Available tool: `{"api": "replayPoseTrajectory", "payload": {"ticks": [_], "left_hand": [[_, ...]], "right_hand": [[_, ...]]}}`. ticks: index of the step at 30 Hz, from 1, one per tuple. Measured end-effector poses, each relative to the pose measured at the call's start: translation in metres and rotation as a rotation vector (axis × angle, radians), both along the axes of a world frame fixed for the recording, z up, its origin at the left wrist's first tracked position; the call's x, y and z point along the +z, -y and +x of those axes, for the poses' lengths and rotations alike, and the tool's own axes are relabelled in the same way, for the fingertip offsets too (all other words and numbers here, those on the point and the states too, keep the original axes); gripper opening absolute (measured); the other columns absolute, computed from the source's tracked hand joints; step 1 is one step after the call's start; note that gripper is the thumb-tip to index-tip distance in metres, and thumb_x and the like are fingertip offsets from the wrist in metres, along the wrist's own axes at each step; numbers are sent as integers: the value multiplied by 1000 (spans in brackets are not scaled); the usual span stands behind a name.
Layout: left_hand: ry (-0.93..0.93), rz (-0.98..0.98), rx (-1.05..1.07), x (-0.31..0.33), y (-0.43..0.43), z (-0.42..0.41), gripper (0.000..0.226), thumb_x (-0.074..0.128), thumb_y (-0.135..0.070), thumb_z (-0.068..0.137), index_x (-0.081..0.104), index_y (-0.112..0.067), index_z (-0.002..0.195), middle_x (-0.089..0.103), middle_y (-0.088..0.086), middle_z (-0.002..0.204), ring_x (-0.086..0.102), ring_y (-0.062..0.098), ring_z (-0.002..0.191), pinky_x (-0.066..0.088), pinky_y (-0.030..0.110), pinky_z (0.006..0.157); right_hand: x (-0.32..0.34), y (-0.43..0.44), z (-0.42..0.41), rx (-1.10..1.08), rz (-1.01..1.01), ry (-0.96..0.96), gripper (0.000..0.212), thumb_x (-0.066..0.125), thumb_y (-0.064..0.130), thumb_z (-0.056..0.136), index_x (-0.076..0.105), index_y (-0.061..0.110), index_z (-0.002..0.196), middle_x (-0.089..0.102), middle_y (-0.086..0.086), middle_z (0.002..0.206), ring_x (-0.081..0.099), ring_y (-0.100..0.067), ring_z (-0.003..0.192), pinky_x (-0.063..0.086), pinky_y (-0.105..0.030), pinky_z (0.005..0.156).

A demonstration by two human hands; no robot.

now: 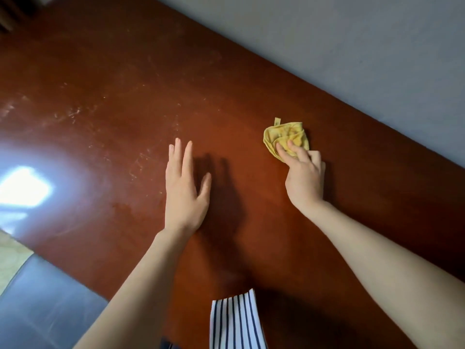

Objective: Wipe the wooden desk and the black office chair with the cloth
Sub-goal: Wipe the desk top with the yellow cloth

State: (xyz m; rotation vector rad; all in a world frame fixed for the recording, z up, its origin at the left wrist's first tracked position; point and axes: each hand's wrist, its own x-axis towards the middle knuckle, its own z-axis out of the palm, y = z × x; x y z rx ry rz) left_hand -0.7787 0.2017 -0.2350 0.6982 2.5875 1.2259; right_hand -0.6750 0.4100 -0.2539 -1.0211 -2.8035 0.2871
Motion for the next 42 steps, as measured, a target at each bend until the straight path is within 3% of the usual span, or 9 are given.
{"api": "replayPoseTrajectory", "payload": {"ticks": [6, 11, 15, 19, 23, 27, 33, 38, 42], "left_hand": [[-47, 8, 184, 12, 77, 36, 46, 59, -7, 91, 45, -6, 135, 43, 10, 140, 36, 19, 130, 20, 14, 109], [-44, 46, 390, 20, 141, 66, 10, 59, -10, 92, 57, -5, 100, 53, 1, 94, 50, 12, 81, 41, 27, 78], [126, -35, 446, 19, 176, 84, 46, 48, -24, 99, 35, -7, 58, 38, 3, 54, 32, 15, 54, 29, 39, 59], [481, -168, 449, 14, 200, 102, 67, 32, -48, 99, 43, -3, 51, 51, 7, 53, 53, 29, 59, 46, 37, 66], [585, -212, 417, 8, 204, 103, 66, 30, -54, 98, 24, -13, 47, 38, 2, 47, 39, 22, 49, 38, 32, 57], [613, -238, 368, -3, 212, 89, 66, 27, -55, 98, 24, -12, 48, 37, 3, 49, 38, 22, 50, 38, 32, 59], [628, -234, 324, -16, 213, 83, 63, 25, -50, 100, 25, -11, 52, 36, 3, 51, 36, 23, 50, 34, 32, 58], [637, -273, 342, -16, 210, 84, 62, 23, -53, 99, 28, -11, 54, 40, 2, 55, 39, 20, 53, 35, 33, 60], [606, -372, 334, -10, 211, 84, 63, 23, -57, 97, 31, -11, 55, 42, 1, 58, 45, 21, 59, 39, 32, 61]], "right_hand": [[13, 49, 19, 0, -58, 141, 63, 43, -2, 90, 43, 35, 141, 37, 6, 149, 37, -24, 117, 38, -42, 95], [20, 110, 39, 51, -83, 171, 51, 49, 11, 95, 43, 33, 141, 38, 4, 149, 37, -24, 122, 40, -43, 93], [20, 153, 58, 93, -119, 213, 46, 49, 24, 96, 42, 35, 141, 37, 5, 150, 35, -23, 126, 36, -43, 96], [20, 195, 80, 183, -127, 216, 46, 54, 31, 94, 46, 34, 139, 41, 5, 148, 37, -24, 127, 37, -45, 94], [17, 227, 106, 321, -102, 178, 46, 64, 28, 88, 54, 32, 133, 49, 3, 141, 45, -27, 122, 44, -47, 88], [14, 240, 129, 531, -9, 148, 42, 56, 27, 89, 56, 30, 131, 52, 5, 138, 46, -23, 120, 50, -45, 83], [14, 213, 119, 758, -41, 91, 70, 69, -13, 72, 59, 28, 128, 58, 5, 132, 46, -19, 115, 53, -41, 85], [22, 212, 47, 839, -48, 83, 64, 66, -15, 74, 63, 24, 124, 62, 0, 125, 56, -28, 111, 52, -43, 85], [24, 224, -28, 850, -90, 148, 56, 52, -9, 88, 57, 26, 131, 55, 0, 135, 46, -28, 121, 42, -43, 95]]}}
